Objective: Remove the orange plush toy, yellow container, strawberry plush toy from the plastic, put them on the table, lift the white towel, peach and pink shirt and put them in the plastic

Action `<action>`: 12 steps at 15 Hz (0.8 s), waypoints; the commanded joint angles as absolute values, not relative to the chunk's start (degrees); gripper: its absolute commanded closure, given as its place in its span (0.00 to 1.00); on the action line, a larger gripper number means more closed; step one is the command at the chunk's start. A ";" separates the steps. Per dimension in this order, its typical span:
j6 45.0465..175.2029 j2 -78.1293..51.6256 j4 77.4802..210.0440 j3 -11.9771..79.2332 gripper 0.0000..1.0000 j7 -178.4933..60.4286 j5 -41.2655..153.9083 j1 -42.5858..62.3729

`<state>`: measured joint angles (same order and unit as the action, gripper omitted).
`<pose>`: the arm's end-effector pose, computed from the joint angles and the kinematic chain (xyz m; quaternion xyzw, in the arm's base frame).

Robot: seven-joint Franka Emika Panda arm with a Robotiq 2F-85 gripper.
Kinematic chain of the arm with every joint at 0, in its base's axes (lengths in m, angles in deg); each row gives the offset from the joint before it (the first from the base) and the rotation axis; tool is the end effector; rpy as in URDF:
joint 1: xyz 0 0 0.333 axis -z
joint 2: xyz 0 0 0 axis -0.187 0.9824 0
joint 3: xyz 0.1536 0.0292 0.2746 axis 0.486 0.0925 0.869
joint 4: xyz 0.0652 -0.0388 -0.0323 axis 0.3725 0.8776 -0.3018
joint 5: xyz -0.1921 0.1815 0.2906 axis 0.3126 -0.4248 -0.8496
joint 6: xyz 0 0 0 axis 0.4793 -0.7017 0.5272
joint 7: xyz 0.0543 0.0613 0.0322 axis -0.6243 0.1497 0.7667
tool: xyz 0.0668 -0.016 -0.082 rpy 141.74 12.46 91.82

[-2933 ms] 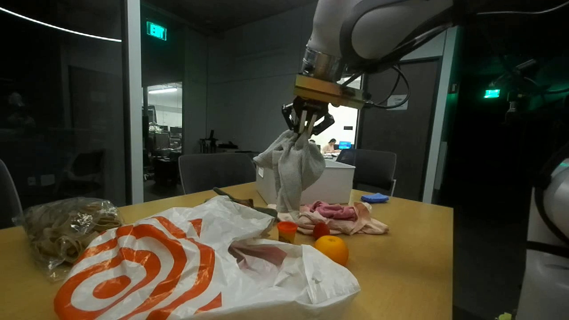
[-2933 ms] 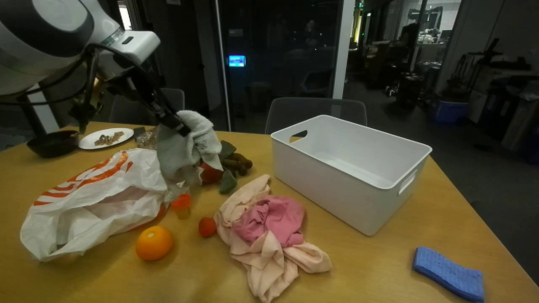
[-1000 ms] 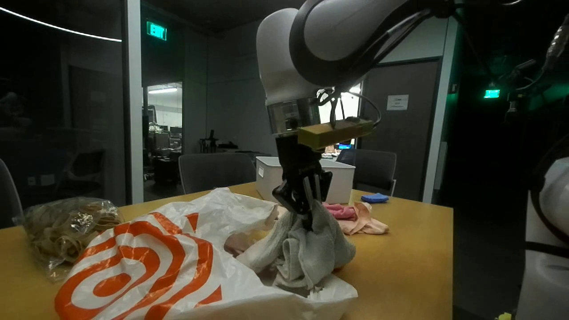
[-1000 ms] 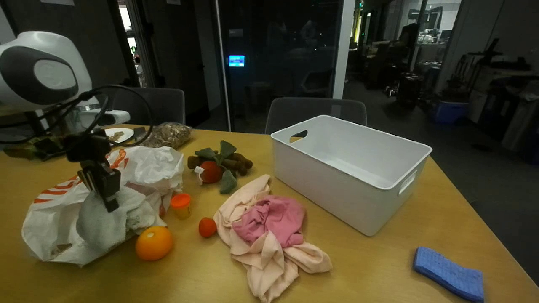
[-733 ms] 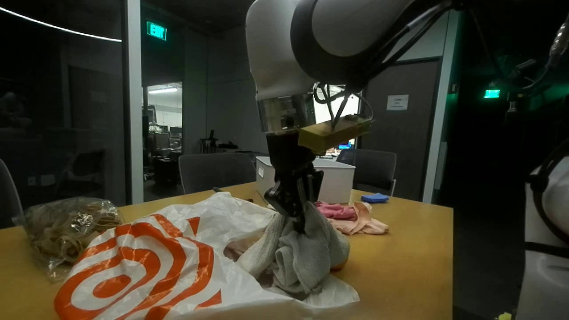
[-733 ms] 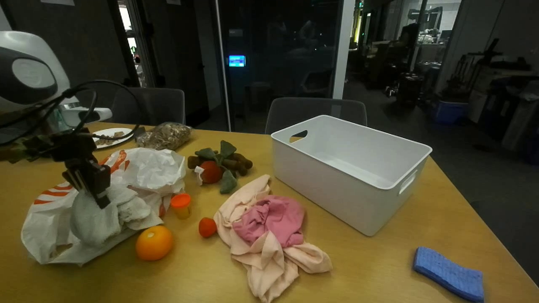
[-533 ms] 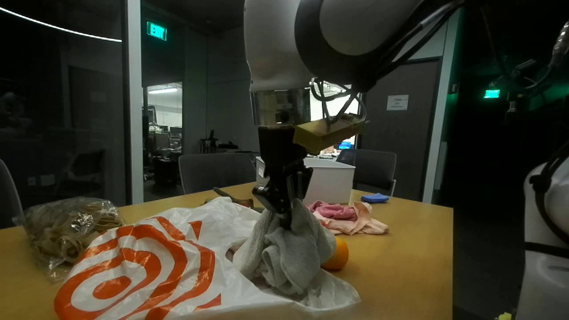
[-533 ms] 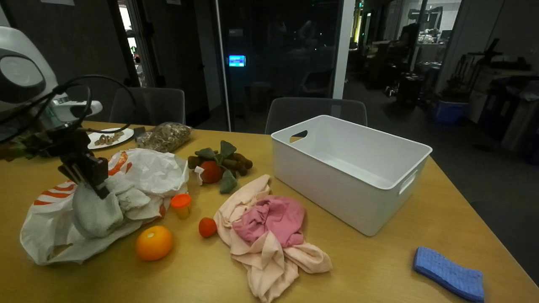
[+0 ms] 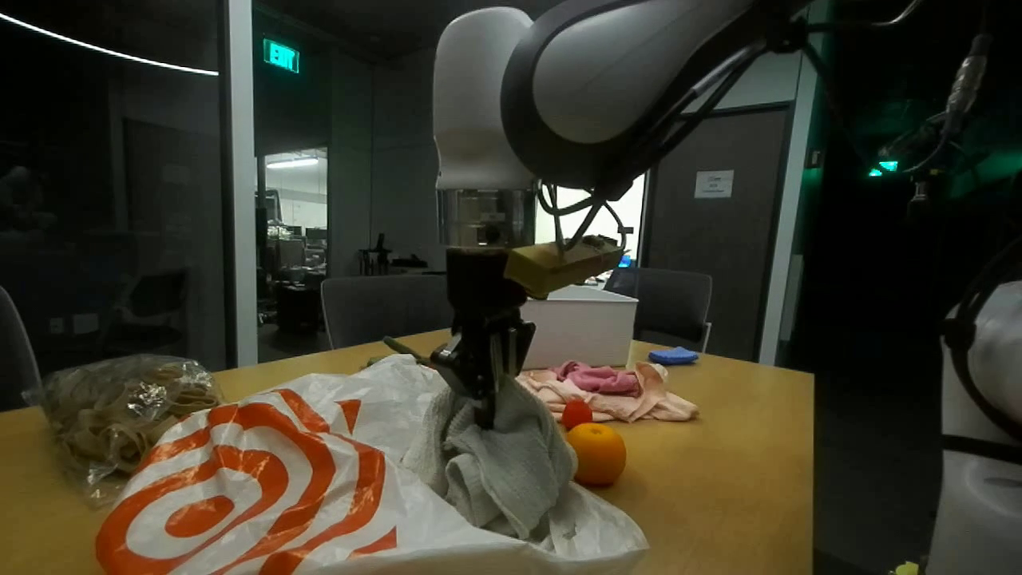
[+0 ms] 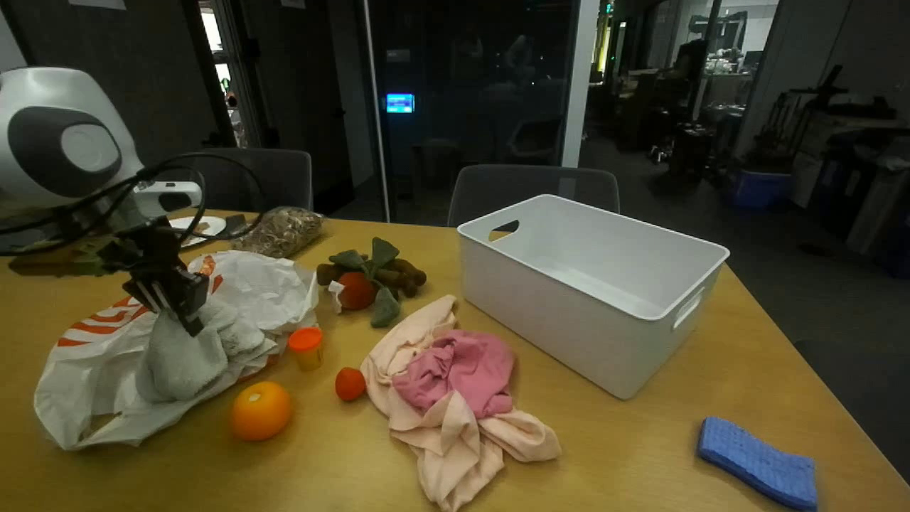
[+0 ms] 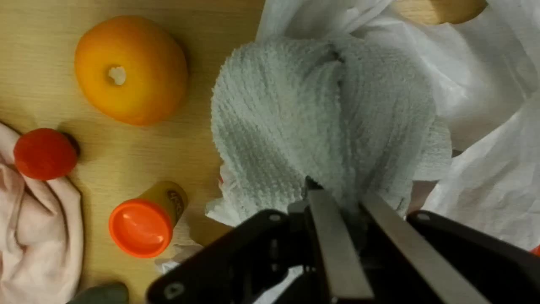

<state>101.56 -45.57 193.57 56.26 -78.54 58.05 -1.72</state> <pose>0.3773 0.2242 0.3846 0.9938 0.0793 0.0253 0.0731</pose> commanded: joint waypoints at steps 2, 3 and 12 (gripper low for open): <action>95.23 -39.71 188.66 53.88 0.93 -70.80 52.52 -2.60; 94.31 -39.30 188.52 53.59 0.94 -68.73 51.02 -2.89; 93.23 -41.87 186.84 53.28 0.94 -57.65 41.08 -5.61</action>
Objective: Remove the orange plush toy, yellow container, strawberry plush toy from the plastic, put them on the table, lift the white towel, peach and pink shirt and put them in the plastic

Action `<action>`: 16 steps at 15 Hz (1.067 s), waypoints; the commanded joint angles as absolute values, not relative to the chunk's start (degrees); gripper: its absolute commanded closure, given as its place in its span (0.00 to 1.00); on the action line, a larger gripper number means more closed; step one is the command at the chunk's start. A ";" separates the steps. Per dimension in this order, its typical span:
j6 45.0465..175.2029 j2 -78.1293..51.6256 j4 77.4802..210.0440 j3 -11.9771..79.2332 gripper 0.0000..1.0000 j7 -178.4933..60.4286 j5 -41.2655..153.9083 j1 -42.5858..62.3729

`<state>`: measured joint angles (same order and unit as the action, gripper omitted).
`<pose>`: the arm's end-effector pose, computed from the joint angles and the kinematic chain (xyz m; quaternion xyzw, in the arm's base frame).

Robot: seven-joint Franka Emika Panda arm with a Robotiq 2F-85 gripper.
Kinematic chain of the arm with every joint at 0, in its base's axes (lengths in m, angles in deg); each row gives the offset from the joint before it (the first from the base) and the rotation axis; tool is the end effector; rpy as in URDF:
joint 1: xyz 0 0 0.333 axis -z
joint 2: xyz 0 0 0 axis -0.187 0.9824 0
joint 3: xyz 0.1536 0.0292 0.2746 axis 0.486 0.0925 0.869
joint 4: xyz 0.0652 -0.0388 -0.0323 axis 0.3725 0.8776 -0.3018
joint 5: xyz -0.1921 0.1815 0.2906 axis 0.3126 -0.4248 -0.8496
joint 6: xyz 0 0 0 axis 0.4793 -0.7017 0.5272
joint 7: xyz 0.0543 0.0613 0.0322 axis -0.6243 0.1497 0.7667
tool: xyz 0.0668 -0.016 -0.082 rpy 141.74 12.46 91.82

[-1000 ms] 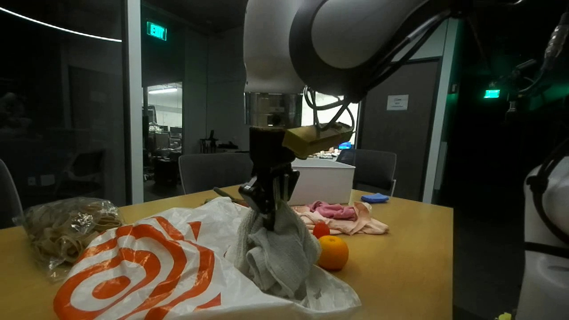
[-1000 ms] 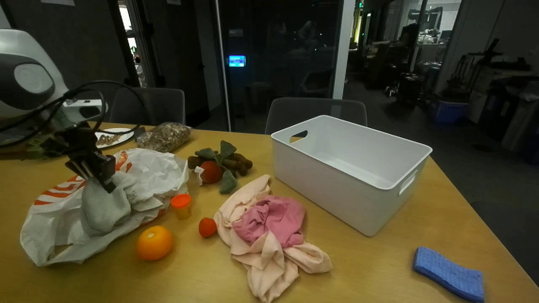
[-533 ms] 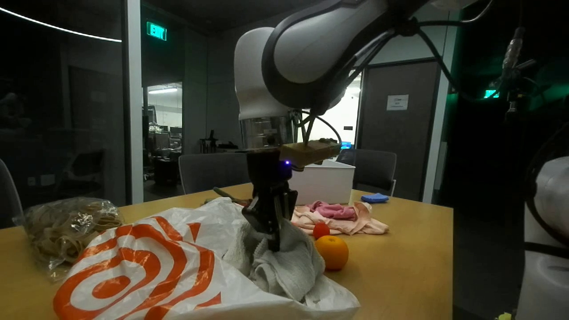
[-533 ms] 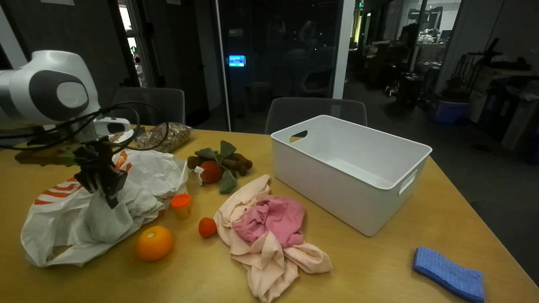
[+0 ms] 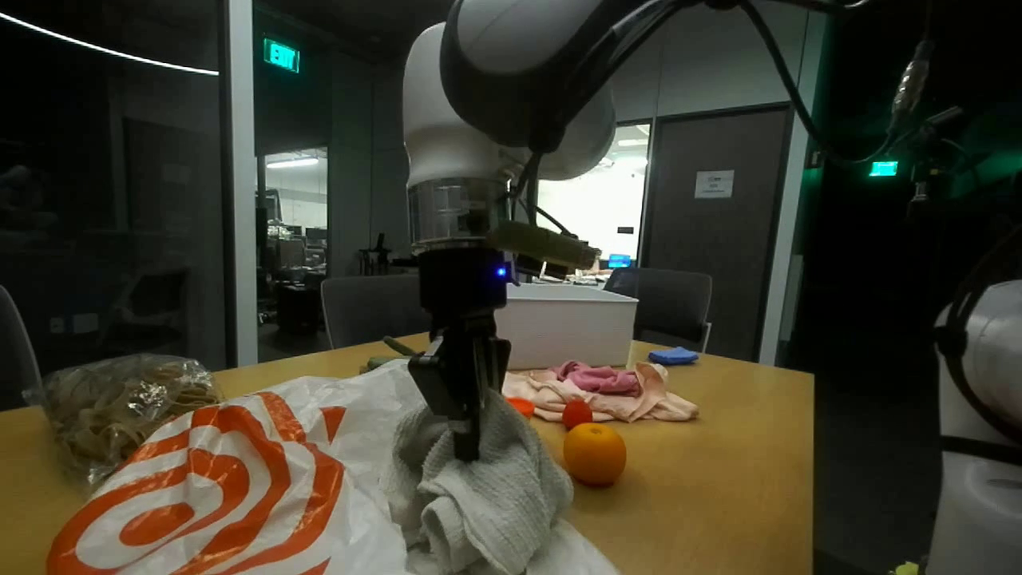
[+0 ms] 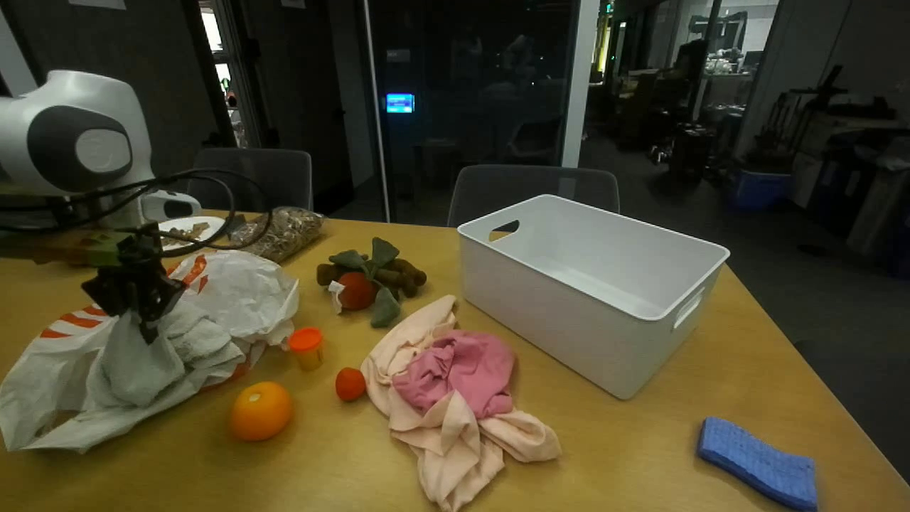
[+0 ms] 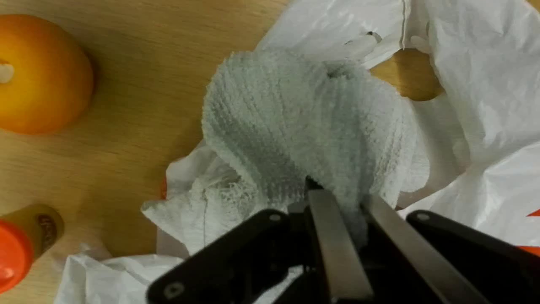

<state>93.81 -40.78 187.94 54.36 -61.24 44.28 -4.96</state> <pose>0.3790 0.2518 0.3819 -0.9814 -0.1760 0.0753 0.0152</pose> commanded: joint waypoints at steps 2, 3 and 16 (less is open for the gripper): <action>94.86 -40.34 186.83 53.03 0.94 -57.62 40.94 -5.02; 94.71 -39.77 186.90 52.70 0.94 -57.28 40.84 -4.85; 104.06 -41.16 188.89 51.46 0.94 -46.55 32.86 -6.28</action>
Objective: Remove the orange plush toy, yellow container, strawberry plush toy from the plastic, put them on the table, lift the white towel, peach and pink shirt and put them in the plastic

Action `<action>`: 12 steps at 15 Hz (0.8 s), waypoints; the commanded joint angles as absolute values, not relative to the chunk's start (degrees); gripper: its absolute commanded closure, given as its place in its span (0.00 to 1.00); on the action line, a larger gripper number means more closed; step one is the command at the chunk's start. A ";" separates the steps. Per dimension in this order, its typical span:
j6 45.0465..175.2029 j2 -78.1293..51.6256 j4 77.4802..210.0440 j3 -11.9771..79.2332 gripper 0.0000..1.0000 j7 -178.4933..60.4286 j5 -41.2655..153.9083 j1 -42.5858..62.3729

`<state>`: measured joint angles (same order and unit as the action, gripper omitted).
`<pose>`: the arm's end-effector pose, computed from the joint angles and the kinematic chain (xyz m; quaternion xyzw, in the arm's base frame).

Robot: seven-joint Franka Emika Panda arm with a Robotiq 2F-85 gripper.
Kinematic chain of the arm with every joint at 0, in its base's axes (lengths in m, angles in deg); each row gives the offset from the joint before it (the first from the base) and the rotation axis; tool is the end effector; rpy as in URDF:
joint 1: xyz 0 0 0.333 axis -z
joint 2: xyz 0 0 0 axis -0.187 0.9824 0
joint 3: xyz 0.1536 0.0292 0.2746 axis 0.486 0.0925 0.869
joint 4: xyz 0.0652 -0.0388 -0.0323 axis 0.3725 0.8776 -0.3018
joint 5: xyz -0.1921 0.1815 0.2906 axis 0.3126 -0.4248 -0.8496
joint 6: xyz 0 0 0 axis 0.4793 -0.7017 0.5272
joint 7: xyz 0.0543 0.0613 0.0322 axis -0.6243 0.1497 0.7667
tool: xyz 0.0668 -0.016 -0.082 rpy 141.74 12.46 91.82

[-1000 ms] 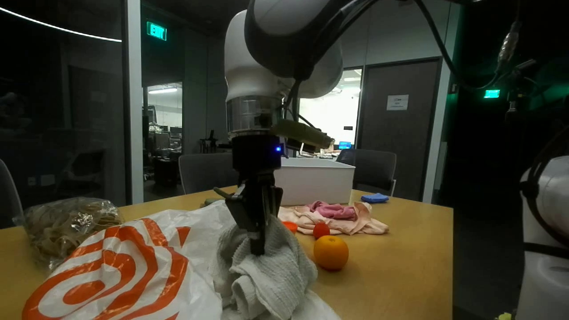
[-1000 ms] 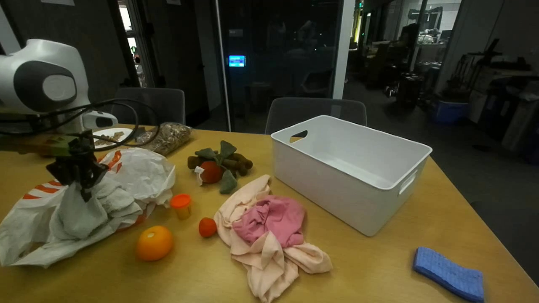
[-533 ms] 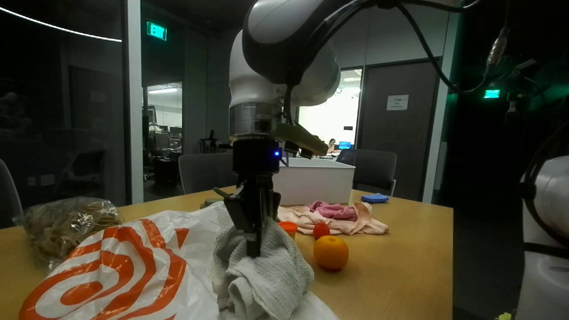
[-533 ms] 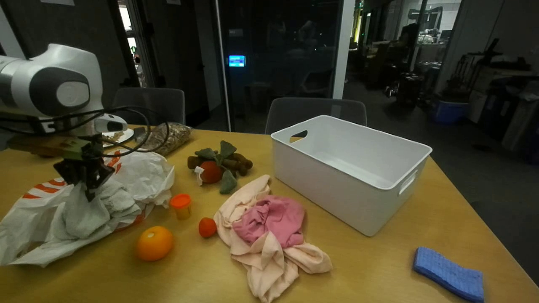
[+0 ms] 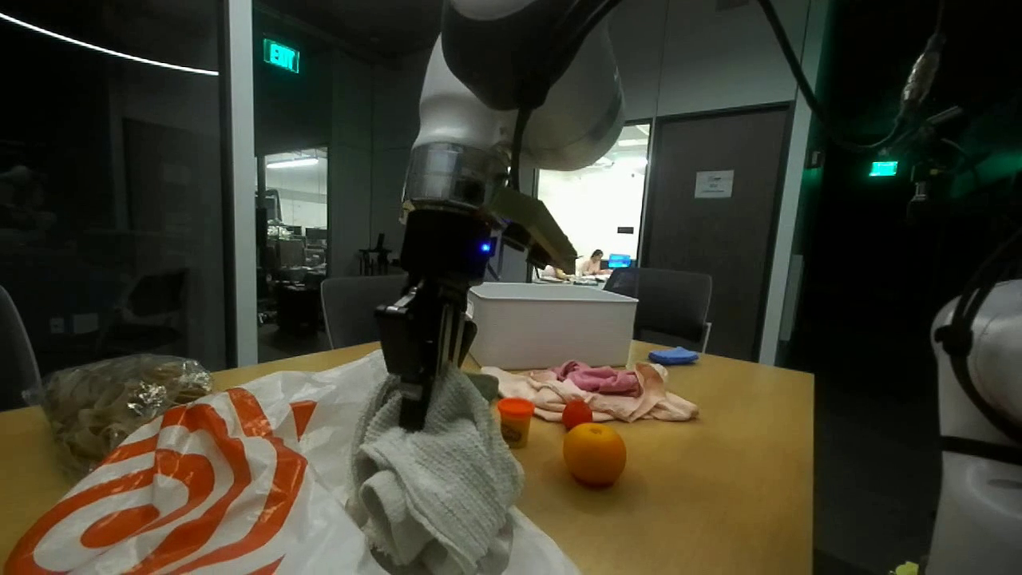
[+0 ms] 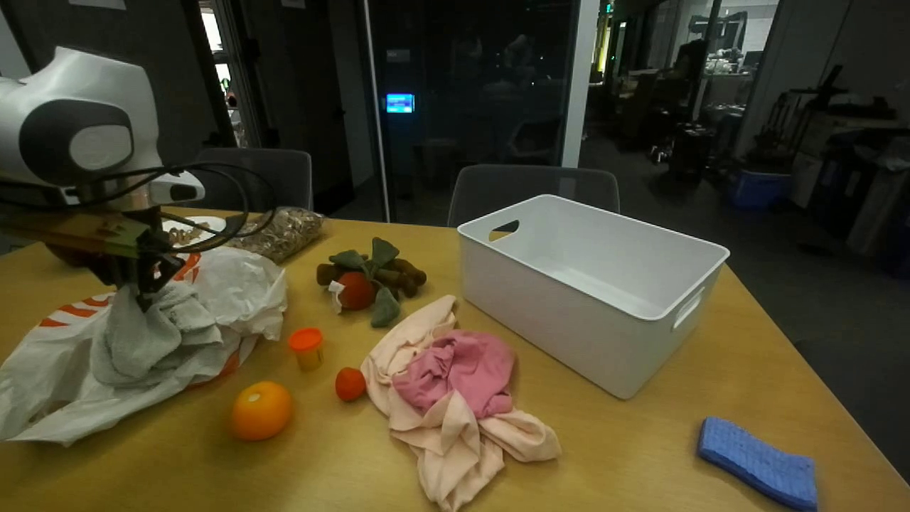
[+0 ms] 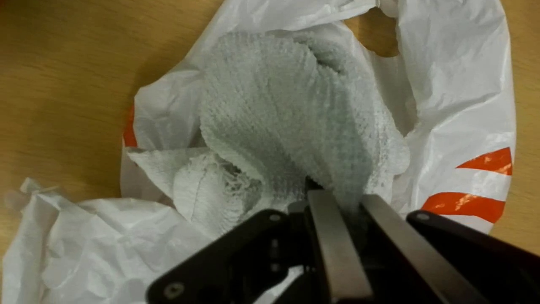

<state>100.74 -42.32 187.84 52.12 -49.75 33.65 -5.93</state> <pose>0.3932 0.2544 0.4064 -0.9712 -0.2093 0.0155 0.1130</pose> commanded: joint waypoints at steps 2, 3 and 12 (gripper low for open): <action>105.17 -39.39 189.61 51.19 0.94 -44.09 31.93 -6.54; 104.97 -38.51 189.69 51.03 0.94 -42.66 31.37 -6.65; 101.44 -32.36 187.37 51.32 0.65 -38.11 29.07 -5.23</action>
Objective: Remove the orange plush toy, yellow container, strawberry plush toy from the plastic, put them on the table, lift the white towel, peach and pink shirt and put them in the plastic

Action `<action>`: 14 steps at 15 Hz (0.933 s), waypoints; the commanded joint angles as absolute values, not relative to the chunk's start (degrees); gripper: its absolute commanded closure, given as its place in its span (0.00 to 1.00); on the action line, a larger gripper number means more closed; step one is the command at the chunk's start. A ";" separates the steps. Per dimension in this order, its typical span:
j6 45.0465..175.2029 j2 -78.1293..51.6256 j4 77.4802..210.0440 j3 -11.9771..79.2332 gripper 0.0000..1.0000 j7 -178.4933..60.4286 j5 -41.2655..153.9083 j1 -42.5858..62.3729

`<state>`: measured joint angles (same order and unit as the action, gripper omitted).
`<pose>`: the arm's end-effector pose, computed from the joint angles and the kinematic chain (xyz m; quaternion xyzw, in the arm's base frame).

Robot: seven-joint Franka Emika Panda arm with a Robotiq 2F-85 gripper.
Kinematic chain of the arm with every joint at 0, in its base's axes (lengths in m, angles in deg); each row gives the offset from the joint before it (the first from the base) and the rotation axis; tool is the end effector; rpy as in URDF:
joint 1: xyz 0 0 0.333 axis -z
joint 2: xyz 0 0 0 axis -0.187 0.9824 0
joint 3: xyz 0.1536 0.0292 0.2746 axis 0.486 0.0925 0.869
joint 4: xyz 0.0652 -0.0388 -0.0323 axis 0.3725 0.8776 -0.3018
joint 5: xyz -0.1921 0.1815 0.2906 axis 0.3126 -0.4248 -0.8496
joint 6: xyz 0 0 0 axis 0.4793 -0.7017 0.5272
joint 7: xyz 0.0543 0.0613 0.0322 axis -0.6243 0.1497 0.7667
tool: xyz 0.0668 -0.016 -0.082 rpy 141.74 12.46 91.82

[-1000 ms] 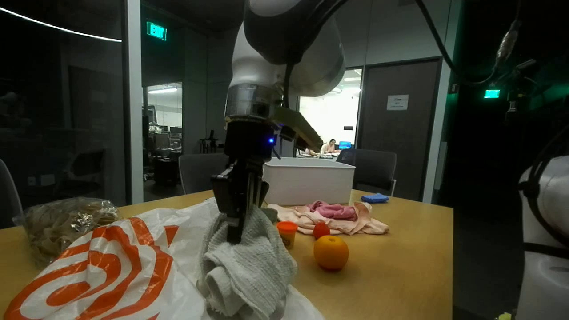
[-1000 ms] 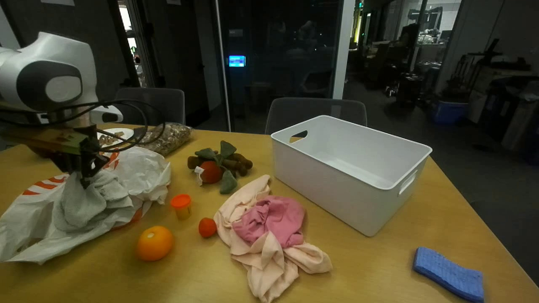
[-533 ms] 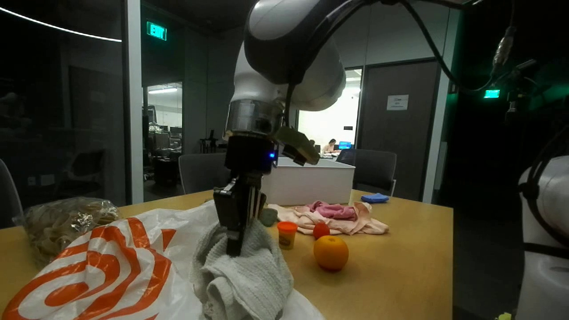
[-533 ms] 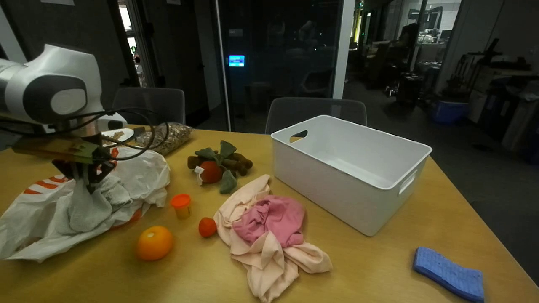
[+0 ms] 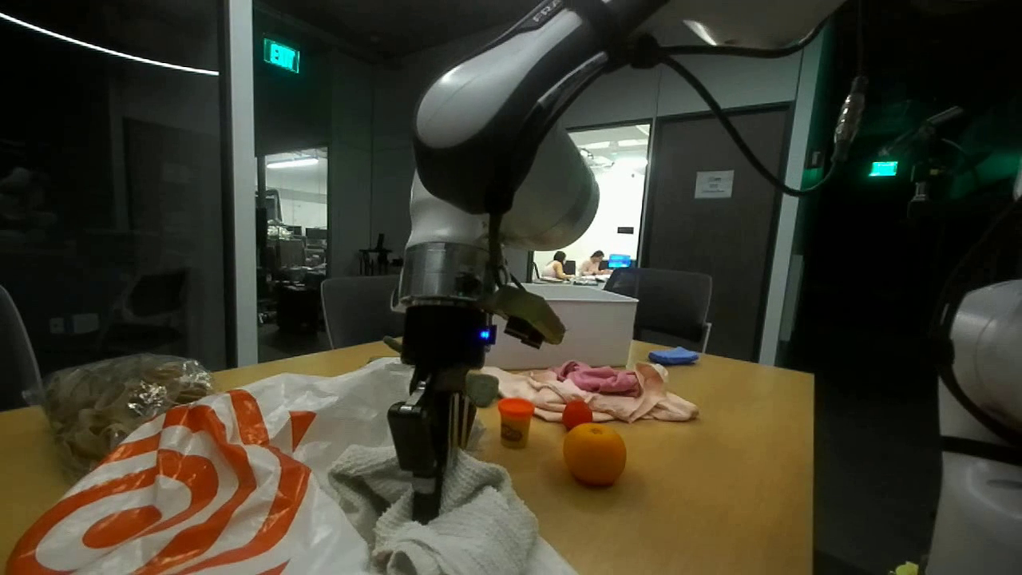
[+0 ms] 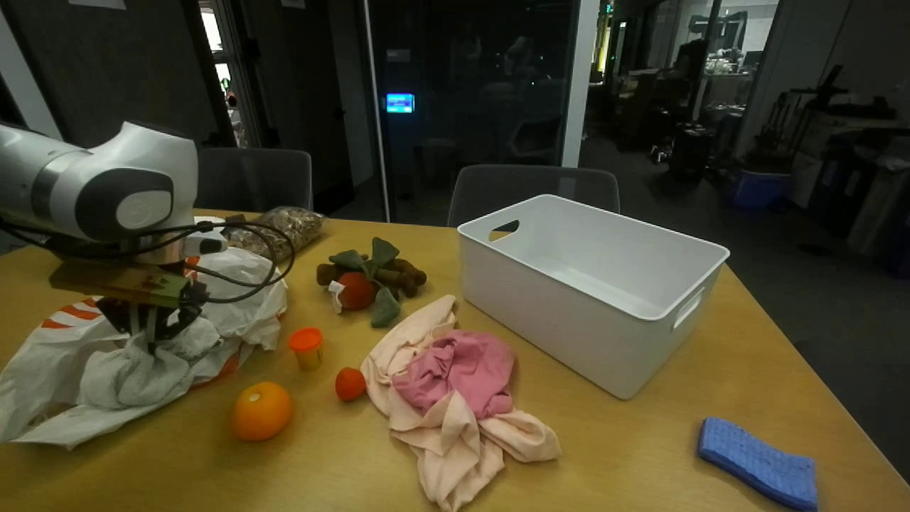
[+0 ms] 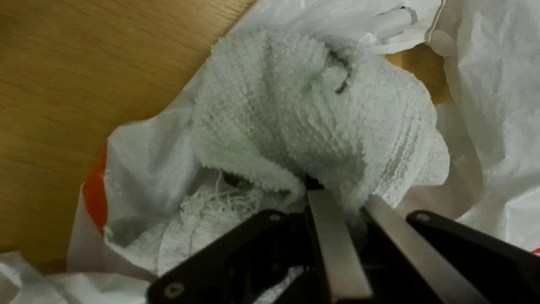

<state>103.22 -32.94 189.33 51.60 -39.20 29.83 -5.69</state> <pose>0.3997 0.2492 0.3251 -0.9538 -0.2552 0.0792 0.1373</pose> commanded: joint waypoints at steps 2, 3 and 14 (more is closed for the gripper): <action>101.47 -33.38 187.14 51.52 0.58 -39.56 30.10 -5.10; 101.36 -34.32 187.22 51.63 0.49 -39.59 30.14 -5.17; 105.99 -43.69 188.45 48.94 0.00 -49.85 36.14 -1.74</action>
<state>103.73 -41.25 187.69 50.32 -44.82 33.24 -3.89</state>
